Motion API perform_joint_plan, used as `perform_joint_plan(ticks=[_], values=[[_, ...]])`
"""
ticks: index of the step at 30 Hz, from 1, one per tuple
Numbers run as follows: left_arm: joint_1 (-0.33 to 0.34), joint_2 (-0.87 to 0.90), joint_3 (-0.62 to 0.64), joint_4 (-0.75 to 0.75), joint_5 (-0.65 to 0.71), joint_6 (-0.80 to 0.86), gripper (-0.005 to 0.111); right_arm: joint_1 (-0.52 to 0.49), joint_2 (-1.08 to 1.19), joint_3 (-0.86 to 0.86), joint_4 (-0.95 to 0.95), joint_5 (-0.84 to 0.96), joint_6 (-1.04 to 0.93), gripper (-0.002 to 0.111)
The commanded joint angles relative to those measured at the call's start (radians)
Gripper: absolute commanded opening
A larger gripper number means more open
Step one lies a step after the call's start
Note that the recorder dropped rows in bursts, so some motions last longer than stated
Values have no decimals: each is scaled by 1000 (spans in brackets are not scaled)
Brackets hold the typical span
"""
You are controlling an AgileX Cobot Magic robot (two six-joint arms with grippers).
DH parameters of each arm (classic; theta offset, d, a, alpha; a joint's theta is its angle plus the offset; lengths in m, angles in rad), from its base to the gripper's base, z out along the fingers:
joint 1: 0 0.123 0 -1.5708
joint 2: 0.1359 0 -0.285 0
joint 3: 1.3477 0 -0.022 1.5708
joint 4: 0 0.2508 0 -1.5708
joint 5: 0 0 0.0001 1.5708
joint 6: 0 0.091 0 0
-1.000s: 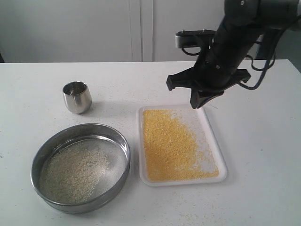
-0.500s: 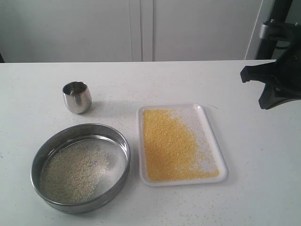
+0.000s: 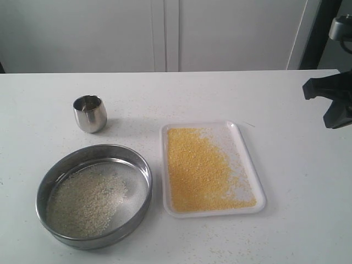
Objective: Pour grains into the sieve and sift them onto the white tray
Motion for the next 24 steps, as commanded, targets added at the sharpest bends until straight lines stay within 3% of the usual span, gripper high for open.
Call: perform_joint_plan(ticks=[1,15,24], values=[[2,-8,6,-10,5,-3,0,-10,-7,4,-12,-7,-10,0],[2,-8,6,-10,5,-3,0,-10,-7,4,-14,-18,-10,0],[2,-8,6,-10,5,-3,0,-10,-157,141,-24,-210,-20,0]])
